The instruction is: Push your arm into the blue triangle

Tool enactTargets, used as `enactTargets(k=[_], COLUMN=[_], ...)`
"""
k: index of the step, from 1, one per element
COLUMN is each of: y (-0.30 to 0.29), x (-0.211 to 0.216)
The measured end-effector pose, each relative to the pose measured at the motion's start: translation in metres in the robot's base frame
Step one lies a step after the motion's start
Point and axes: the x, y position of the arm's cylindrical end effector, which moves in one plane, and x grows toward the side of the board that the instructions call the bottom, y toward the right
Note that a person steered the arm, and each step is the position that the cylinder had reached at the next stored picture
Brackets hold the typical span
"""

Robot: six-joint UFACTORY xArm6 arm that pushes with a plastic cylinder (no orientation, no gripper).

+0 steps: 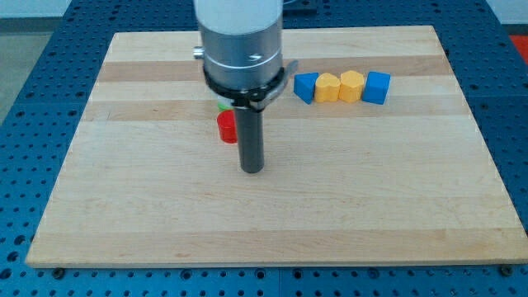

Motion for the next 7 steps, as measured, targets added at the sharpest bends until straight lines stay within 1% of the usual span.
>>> enactTargets(k=[2,3,4,5,6,7], y=[-0.01,0.015,0.082,0.132,0.154,0.189], x=[-0.008,-0.008,-0.008,-0.008,-0.008,-0.031])
